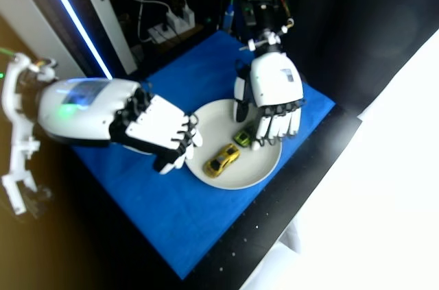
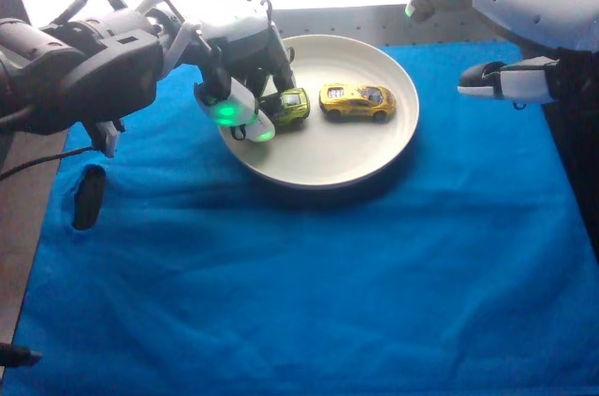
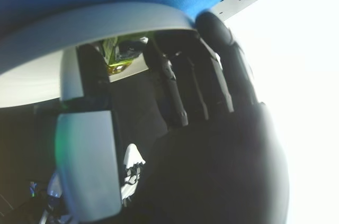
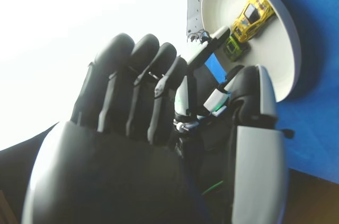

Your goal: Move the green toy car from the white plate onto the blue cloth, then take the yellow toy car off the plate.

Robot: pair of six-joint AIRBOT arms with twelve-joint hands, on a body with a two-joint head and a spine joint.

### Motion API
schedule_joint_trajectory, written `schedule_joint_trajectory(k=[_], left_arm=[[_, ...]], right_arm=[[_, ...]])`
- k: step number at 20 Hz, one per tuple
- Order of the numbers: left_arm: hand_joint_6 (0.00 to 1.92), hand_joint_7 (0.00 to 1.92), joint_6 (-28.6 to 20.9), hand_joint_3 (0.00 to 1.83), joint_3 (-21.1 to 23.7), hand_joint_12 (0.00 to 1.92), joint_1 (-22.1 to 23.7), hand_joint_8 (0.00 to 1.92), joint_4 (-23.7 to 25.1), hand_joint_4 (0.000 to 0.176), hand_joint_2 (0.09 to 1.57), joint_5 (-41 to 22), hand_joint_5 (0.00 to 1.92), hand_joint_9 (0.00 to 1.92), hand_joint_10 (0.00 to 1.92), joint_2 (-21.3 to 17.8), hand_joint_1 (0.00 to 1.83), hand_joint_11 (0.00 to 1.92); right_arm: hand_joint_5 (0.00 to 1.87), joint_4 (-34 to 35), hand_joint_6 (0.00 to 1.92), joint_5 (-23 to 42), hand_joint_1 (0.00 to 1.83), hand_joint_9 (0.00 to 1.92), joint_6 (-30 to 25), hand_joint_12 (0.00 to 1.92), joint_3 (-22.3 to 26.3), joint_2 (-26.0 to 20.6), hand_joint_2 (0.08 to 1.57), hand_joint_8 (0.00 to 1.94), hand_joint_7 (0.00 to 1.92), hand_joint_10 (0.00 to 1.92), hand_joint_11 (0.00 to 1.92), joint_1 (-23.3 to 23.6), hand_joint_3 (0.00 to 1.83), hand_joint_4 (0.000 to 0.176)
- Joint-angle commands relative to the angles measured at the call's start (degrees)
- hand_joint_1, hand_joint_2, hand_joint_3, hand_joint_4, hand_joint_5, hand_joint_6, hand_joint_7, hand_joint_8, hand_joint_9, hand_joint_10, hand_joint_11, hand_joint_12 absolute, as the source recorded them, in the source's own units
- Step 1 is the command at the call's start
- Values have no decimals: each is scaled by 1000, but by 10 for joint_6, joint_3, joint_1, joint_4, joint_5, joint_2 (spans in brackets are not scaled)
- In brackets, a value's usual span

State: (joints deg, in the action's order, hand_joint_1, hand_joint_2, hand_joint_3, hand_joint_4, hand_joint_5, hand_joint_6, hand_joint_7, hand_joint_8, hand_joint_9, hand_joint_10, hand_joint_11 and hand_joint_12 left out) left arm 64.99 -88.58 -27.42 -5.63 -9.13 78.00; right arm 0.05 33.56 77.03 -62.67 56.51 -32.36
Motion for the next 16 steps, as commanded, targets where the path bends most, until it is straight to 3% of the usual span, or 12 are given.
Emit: schedule_joint_trajectory(k=[1,2,5,6,8,9,10,11,13,14,15,16], left_arm=[[1046,899,1,2,-2,1900,2,1350,-2,0,1184,-57,765,935,1551,2,1226,881],[1074,906,1,0,-2,1879,2,1368,-3,0,1191,-58,761,879,1519,2,1231,814],[1055,877,1,0,0,1805,2,1318,-6,0,1172,-65,872,713,1364,0,1207,359],[1068,861,1,0,1,1817,2,1313,-10,0,1173,-68,883,713,1361,-2,1199,384],[1106,832,1,2,6,1815,0,1334,-15,0,1184,-76,870,632,1336,-6,1188,103],[1148,801,1,3,12,1721,0,1329,-17,9,1191,-83,871,560,1303,-11,1179,20],[1171,799,1,1,21,1775,-1,1310,-20,14,1192,-94,868,576,1303,-19,1179,142],[1090,865,1,0,45,1793,-2,1315,-20,0,1182,-116,842,786,1443,-38,1230,691],[1071,876,1,0,61,1778,-5,1334,-20,0,1180,-132,846,803,1415,-53,1213,746],[1059,837,1,0,81,1801,-8,1341,-20,0,1180,-151,883,701,1340,-69,1197,550],[919,843,1,0,97,1897,-10,1448,-18,0,1180,-162,900,742,1569,-82,1230,699],[915,826,1,2,119,1916,-12,1521,-12,0,1194,-180,869,807,1776,-102,1231,846]], right_arm=[[648,1,480,71,1062,465,3,1881,2,-2,955,964,566,1335,279,7,3,0],[636,1,489,71,1031,461,3,1874,3,-3,963,986,548,1334,281,7,6,0],[645,1,488,71,1033,473,3,1859,4,-5,964,989,557,1336,311,6,5,0],[650,1,489,71,1034,477,3,1878,4,-5,965,993,563,1348,322,6,6,0],[630,1,499,71,1061,430,3,1916,4,-5,966,1027,530,1393,286,6,5,0],[619,1,501,71,1047,428,3,1908,4,-5,972,1022,526,1389,297,6,7,0],[616,1,508,71,1031,422,3,1894,5,-5,976,998,521,1367,284,6,8,0],[620,1,494,71,1018,415,3,1882,6,-6,978,927,531,1331,248,6,7,0],[614,1,488,71,1006,401,3,1879,6,-7,985,914,523,1323,232,6,10,0],[619,1,485,71,1021,419,3,1887,6,-7,980,918,540,1337,266,6,7,0],[627,1,485,71,1007,419,3,1885,6,-8,982,926,548,1341,252,6,8,0],[634,1,482,71,1005,423,3,1877,6,-8,982,923,554,1321,230,6,7,0]])
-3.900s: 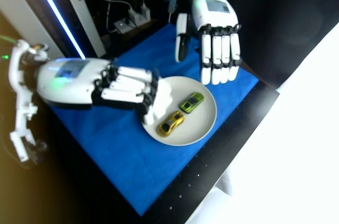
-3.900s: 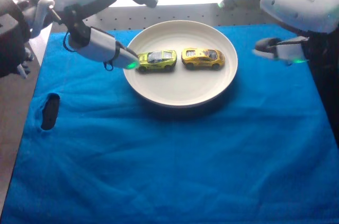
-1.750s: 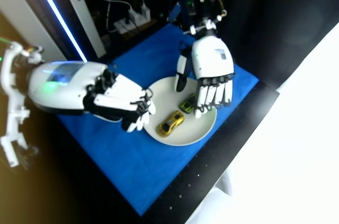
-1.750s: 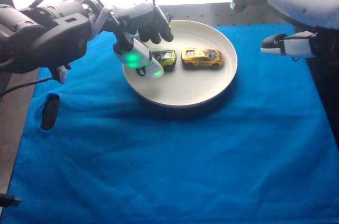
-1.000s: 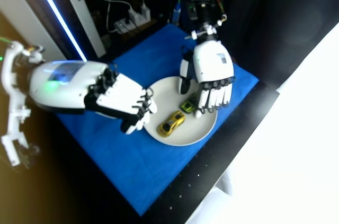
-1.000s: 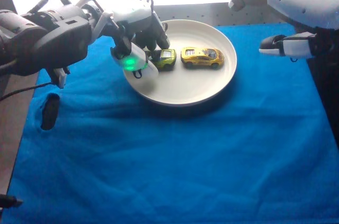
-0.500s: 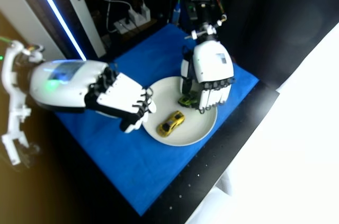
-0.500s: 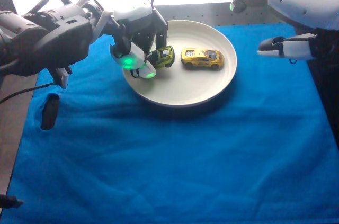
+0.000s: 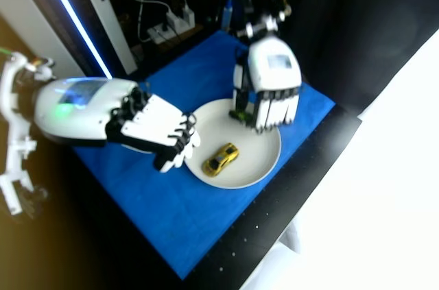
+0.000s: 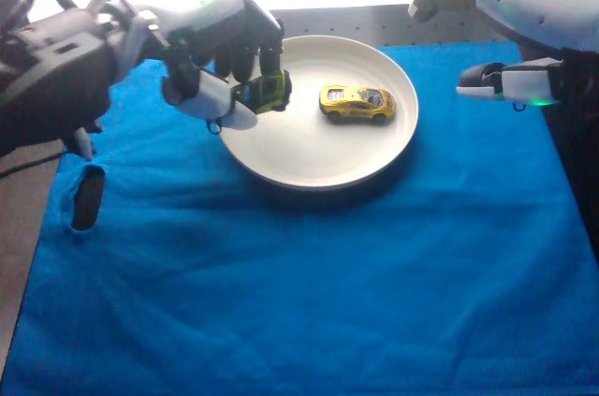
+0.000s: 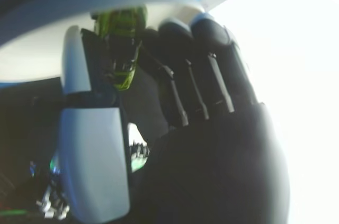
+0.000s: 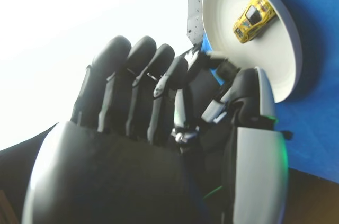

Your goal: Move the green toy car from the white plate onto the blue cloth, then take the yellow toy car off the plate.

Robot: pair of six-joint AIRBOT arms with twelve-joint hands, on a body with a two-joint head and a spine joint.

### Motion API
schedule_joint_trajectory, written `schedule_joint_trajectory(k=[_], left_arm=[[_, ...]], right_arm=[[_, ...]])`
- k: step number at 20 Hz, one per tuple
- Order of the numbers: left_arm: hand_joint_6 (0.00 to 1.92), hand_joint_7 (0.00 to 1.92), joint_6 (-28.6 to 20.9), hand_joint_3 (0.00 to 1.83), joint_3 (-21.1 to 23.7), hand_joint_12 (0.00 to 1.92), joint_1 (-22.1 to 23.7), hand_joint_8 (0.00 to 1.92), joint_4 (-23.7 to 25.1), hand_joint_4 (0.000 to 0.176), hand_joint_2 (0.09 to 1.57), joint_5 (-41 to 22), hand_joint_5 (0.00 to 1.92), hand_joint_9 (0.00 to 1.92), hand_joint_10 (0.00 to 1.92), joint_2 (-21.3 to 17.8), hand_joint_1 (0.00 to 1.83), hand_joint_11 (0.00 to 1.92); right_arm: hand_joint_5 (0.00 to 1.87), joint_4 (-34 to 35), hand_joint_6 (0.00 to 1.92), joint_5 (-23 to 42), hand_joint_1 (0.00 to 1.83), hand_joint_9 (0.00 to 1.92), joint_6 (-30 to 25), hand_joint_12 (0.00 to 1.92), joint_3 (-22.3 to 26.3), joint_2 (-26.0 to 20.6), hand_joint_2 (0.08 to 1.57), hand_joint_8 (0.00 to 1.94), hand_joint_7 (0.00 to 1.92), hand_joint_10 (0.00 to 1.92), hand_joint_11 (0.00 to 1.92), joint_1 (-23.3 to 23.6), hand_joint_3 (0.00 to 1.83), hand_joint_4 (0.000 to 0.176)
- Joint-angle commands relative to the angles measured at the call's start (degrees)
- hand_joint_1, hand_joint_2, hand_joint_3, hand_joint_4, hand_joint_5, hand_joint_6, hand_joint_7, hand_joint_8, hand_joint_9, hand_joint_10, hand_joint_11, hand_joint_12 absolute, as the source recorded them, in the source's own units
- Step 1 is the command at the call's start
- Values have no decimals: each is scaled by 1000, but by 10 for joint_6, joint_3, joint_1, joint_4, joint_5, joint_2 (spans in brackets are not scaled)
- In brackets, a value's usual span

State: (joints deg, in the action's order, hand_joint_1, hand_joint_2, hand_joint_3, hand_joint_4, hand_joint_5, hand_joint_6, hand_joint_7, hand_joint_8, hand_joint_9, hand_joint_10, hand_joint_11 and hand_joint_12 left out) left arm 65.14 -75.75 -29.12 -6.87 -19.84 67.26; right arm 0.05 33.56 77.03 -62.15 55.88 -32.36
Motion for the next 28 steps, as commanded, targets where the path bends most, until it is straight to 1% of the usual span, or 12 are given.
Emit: schedule_joint_trajectory(k=[1,4,9,13,15,18,19,21,23,26,27,28], left_arm=[[945,814,0,3,10,1920,0,1556,6,0,1206,-87,835,854,1848,-11,1227,917],[921,886,0,0,79,1921,-21,1434,23,0,1175,-139,886,752,1728,-71,1238,586],[985,835,0,1,184,1921,-79,1531,42,0,1208,-219,807,831,1748,-158,1228,764],[992,906,-1,0,245,1920,-141,1365,44,0,1170,-263,860,658,1592,-204,1232,417],[934,905,-3,0,267,1921,-168,1285,44,0,1150,-274,935,457,1517,-220,1211,68],[1053,920,-21,1,281,1885,-208,1174,40,29,1150,-280,904,453,1357,-222,1188,121],[996,892,-27,1,281,1828,-216,1259,38,0,1155,-277,918,464,1348,-220,1193,161],[1023,862,-30,1,278,1763,-237,1315,27,0,1168,-263,898,464,1355,-205,1189,211],[1118,892,-30,0,270,1679,-245,1214,18,37,1165,-251,875,502,1253,-191,1178,181],[1325,765,-35,5,267,1711,-249,1313,13,48,1223,-248,773,446,1258,-185,1137,207],[1276,659,-35,1,267,1675,-250,977,11,133,1203,-249,790,449,1182,-186,984,215],[766,590,-35,0,267,1591,-250,653,10,70,1111,-251,611,387,940,-186,857,102]], right_arm=[[635,1,474,71,990,420,3,1864,1,-2,985,917,554,1294,207,6,7,0],[631,4,482,71,1025,393,3,1882,2,-4,991,926,545,1313,204,6,7,0],[646,12,417,71,1080,378,3,1894,3,-8,1011,943,524,1363,214,4,8,0],[642,15,384,70,1161,353,3,1892,3,-8,1006,928,501,1337,175,2,1,0],[662,17,386,70,1214,396,3,1885,3,-9,992,942,531,1347,253,0,0,0],[694,21,377,70,1229,485,3,1811,2,-10,980,869,590,1298,366,-4,0,0],[716,21,369,70,1211,519,3,1771,2,-10,971,829,630,1255,389,-4,0,0],[724,21,345,70,1215,517,3,1778,1,-10,967,771,646,1238,394,-4,0,0],[715,21,321,70,1189,494,3,1824,1,-10,981,742,642,1275,391,-4,3,0],[702,21,311,70,1196,489,3,1803,1,-10,979,726,636,1270,382,-4,1,0],[708,21,292,70,1199,492,3,1796,1,-10,976,689,644,1252,387,-4,0,0],[714,21,290,70,1226,492,3,1796,1,-10,970,685,653,1249,384,-4,0,0]])
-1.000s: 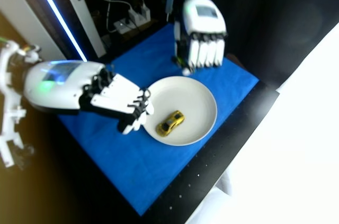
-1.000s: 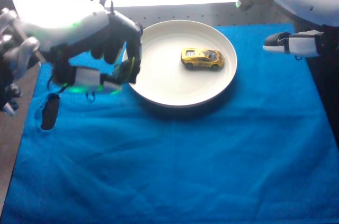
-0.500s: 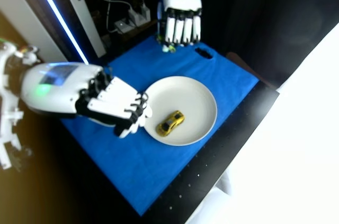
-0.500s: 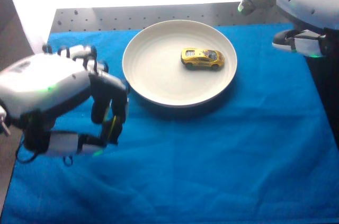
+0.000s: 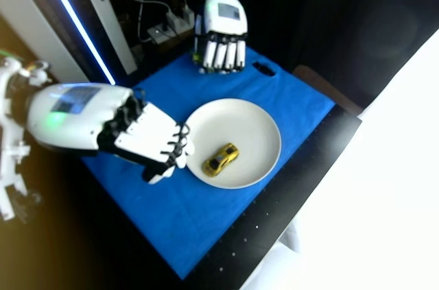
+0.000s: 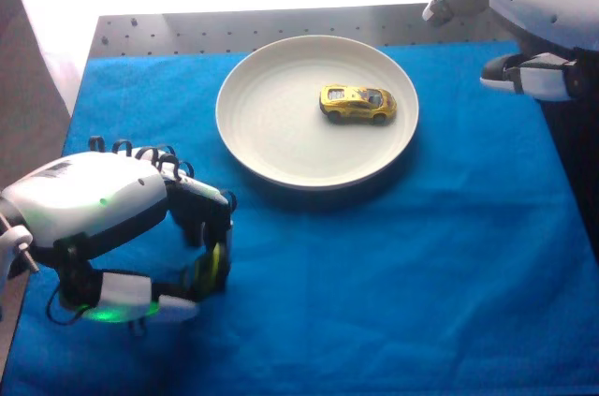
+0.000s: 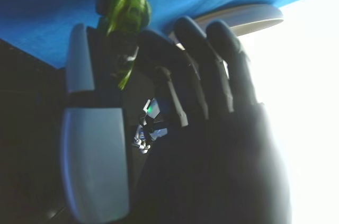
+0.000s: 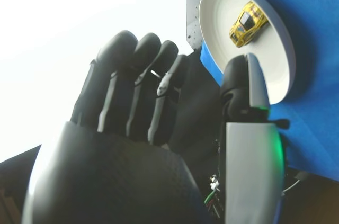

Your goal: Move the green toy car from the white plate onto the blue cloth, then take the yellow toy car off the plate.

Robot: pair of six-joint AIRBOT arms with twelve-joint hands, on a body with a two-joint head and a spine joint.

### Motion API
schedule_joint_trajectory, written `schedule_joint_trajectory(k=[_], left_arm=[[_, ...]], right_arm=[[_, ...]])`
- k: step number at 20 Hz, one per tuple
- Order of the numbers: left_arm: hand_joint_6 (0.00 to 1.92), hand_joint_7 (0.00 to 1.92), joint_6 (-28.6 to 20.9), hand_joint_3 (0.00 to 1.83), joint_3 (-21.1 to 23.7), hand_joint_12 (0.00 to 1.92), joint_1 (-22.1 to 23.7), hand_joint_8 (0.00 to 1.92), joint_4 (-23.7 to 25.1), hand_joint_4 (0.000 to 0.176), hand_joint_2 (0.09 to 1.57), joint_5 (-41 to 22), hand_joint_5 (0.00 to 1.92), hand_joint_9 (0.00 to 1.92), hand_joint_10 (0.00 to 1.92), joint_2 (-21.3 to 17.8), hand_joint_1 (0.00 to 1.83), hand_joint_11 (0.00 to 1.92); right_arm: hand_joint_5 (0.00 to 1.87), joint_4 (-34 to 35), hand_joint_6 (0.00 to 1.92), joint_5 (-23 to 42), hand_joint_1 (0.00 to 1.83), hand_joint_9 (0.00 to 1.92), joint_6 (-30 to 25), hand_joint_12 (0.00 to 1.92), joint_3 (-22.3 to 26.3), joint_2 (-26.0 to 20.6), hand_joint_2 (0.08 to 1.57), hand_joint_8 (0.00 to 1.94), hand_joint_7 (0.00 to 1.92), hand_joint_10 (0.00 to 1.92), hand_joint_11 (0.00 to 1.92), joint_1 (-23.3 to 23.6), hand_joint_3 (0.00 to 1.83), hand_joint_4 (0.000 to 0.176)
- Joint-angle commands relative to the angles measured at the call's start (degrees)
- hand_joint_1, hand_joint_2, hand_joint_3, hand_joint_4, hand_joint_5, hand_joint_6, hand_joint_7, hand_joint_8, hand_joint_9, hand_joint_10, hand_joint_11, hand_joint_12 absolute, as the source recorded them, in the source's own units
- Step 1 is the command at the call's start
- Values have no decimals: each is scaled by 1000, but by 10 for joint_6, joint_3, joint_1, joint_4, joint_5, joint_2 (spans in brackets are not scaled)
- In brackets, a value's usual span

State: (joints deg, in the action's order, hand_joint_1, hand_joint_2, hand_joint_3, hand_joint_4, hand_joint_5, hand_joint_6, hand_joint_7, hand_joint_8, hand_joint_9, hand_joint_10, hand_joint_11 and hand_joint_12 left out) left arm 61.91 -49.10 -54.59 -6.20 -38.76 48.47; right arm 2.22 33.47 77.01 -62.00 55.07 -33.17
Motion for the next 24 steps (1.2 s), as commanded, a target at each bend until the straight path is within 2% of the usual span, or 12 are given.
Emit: schedule_joint_trajectory(k=[1,4,5,7,11,12,14,15,19,21,23,24], left_arm=[[448,578,-3,0,1,1465,3,373,1,75,1066,-65,570,360,687,1,803,20],[91,528,-19,0,4,1323,-5,32,-1,133,1022,-82,560,350,363,-6,749,0],[40,466,-27,0,4,1257,-9,6,-1,166,999,-90,532,329,258,-8,720,0],[5,370,-29,0,7,1146,-14,0,-7,176,975,-104,481,276,172,-14,663,0],[0,312,-29,0,8,786,-27,2,-30,156,939,-146,379,261,73,-17,490,0],[0,314,-29,0,8,817,-30,2,-37,146,943,-157,373,268,61,-17,443,0],[9,376,-16,4,10,1282,-43,14,-69,125,971,-197,416,359,76,-16,375,0],[10,393,-3,5,12,1405,-44,12,-81,135,998,-211,436,396,80,-16,333,0],[11,448,33,1,14,1420,-45,9,-117,109,1120,-257,496,447,82,-8,195,0],[21,460,33,3,13,1380,-45,11,-120,99,1141,-262,533,433,76,-4,258,0],[25,481,33,3,13,1436,-45,13,-122,97,1154,-265,576,457,82,-1,238,0],[25,481,33,3,13,1436,-45,13,-122,97,1154,-265,576,457,82,-1,238,0]], right_arm=[[704,0,296,71,1224,484,3,1769,0,-2,965,689,643,1227,353,4,0,0],[666,0,301,71,1243,442,3,1781,0,-2,974,724,584,1239,289,4,0,0],[654,0,305,71,1221,435,3,1778,0,-2,985,749,562,1234,273,4,3,0],[636,0,385,71,1183,456,3,1784,0,-2,999,833,556,1254,286,4,3,0],[599,0,530,71,1129,448,3,1774,-2,-2,1021,775,569,1165,266,4,5,0],[597,0,537,71,1105,466,3,1751,-3,-2,1021,727,594,1129,280,4,3,0],[618,0,387,70,1004,426,3,1721,-11,3,1046,507,626,1024,192,4,4,0],[635,1,302,68,994,405,3,1719,-16,10,1057,434,631,1004,149,4,3,0],[664,21,312,47,980,417,3,1810,-59,67,1031,753,550,1229,244,16,0,0],[662,31,186,37,914,530,3,1775,-74,83,1038,524,602,1145,401,21,0,0],[724,32,93,11,882,563,3,1597,-93,100,1016,234,751,746,283,39,0,0],[724,32,93,2,882,563,3,1597,-100,107,1016,234,751,746,283,45,0,0]])
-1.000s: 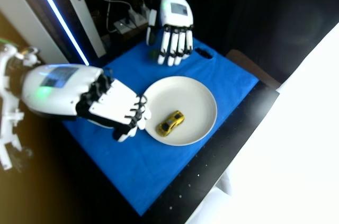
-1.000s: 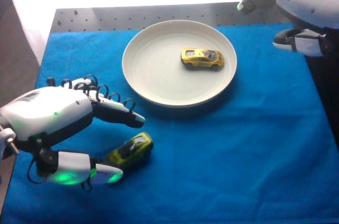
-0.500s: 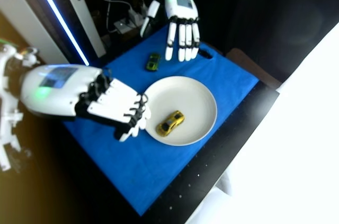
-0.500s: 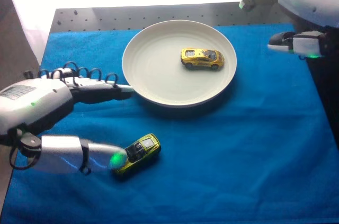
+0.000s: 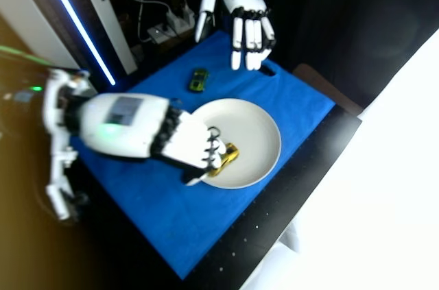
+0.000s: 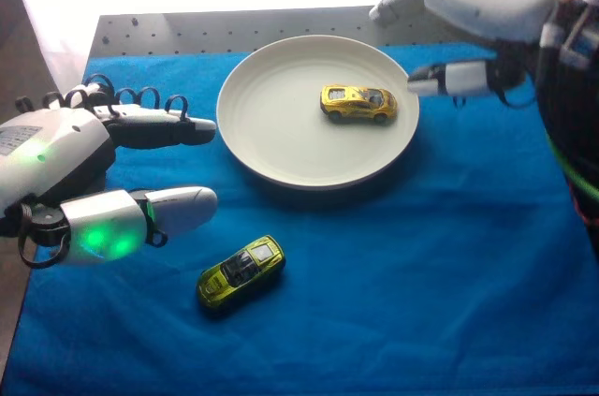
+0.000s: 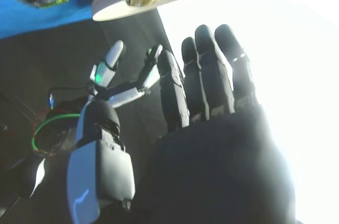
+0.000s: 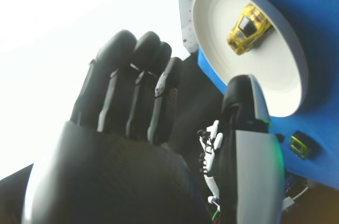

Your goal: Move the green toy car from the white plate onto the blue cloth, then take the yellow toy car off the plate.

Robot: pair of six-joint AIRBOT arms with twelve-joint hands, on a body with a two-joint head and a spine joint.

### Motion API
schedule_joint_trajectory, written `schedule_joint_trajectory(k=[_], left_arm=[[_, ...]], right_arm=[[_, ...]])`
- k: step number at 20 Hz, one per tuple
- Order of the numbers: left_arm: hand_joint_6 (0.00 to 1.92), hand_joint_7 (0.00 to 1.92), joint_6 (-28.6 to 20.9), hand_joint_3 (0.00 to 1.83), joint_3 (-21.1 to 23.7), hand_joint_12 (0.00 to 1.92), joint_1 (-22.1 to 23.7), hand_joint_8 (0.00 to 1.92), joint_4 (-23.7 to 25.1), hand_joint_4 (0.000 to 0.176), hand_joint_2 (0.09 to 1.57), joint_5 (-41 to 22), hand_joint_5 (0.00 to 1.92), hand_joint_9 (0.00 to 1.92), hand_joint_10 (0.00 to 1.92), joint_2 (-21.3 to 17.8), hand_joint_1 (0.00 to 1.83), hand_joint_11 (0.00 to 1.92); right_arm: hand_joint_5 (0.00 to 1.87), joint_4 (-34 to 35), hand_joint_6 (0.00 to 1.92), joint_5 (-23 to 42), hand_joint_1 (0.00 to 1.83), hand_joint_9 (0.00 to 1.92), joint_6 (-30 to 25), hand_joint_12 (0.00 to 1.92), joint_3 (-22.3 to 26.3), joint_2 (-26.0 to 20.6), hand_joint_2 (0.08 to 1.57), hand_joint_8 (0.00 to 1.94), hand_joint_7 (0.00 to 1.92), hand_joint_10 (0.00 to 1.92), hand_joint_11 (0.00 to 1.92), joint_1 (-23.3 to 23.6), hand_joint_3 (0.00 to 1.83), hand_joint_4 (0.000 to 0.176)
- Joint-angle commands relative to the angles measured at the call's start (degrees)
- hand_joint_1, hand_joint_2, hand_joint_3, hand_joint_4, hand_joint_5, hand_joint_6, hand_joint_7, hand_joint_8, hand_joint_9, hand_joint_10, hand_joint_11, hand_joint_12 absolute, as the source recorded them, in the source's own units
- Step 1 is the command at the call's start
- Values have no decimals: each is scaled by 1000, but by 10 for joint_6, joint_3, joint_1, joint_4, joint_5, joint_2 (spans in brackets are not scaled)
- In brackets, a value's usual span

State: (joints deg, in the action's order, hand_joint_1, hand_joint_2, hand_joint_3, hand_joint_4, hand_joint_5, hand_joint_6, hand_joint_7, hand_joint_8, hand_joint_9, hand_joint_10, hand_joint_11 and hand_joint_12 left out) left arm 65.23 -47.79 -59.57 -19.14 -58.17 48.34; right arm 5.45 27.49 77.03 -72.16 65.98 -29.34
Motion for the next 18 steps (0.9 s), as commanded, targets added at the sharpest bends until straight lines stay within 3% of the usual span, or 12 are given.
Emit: schedule_joint_trajectory(k=[1,3,5,6,7,8,9,11,12,13,17,18], left_arm=[[31,498,0,0,0,1437,5,18,7,112,1135,-71,599,469,86,2,272,0],[29,511,0,0,-1,1405,5,17,7,118,1135,-71,615,464,80,5,293,0],[28,533,0,0,-2,1399,5,23,6,131,1128,-68,629,481,84,5,310,0],[23,548,0,0,-2,1427,5,22,5,122,1131,-67,643,500,87,6,336,0],[19,550,0,0,-3,1437,5,19,5,125,1131,-67,641,502,86,8,338,0],[19,550,0,0,-3,1437,5,19,5,125,1131,-67,641,502,86,8,338,0],[14,544,0,0,-3,1421,5,12,5,133,1120,-67,644,496,81,8,342,0],[13,543,0,0,-3,1425,5,11,5,126,1122,-67,643,498,81,9,345,0],[15,557,0,0,-3,1435,5,15,5,137,1121,-66,656,506,84,10,380,4],[15,557,0,0,-3,1435,5,15,5,137,1121,-66,656,506,84,10,380,4],[10,549,0,0,-4,1419,5,7,5,137,1119,-66,655,499,75,11,394,16],[8,547,0,0,-4,1420,5,5,5,140,1124,-66,654,498,74,11,400,12]], right_arm=[[730,0,68,54,833,568,3,1618,-6,5,999,169,775,752,285,11,0,0],[753,6,45,42,755,611,3,1758,-21,20,954,195,870,1029,383,14,0,0],[802,20,17,30,753,646,3,1914,-37,34,935,760,838,1384,500,17,0,0],[814,23,12,25,765,750,3,1920,-42,38,925,1325,836,1734,728,19,0,0],[835,24,14,15,742,754,3,1921,-50,47,928,1516,769,1832,819,20,0,0],[835,24,14,13,742,754,3,1921,-52,49,928,1516,769,1832,819,20,0,0],[849,24,17,9,680,469,3,1921,-55,53,927,1209,596,1599,458,20,1,0],[855,24,20,1,689,439,3,1921,-62,59,935,1285,570,1689,424,20,2,0],[852,23,24,-3,682,487,3,1921,-66,64,912,1449,570,1812,532,20,0,0],[852,23,24,-5,682,487,3,1921,-68,66,912,1449,570,1812,532,20,0,0],[776,21,3,-17,707,397,3,1921,-79,77,920,1041,552,1496,309,20,0,0],[798,21,9,-17,741,565,3,1921,-81,79,926,1417,654,1792,568,20,1,0]])
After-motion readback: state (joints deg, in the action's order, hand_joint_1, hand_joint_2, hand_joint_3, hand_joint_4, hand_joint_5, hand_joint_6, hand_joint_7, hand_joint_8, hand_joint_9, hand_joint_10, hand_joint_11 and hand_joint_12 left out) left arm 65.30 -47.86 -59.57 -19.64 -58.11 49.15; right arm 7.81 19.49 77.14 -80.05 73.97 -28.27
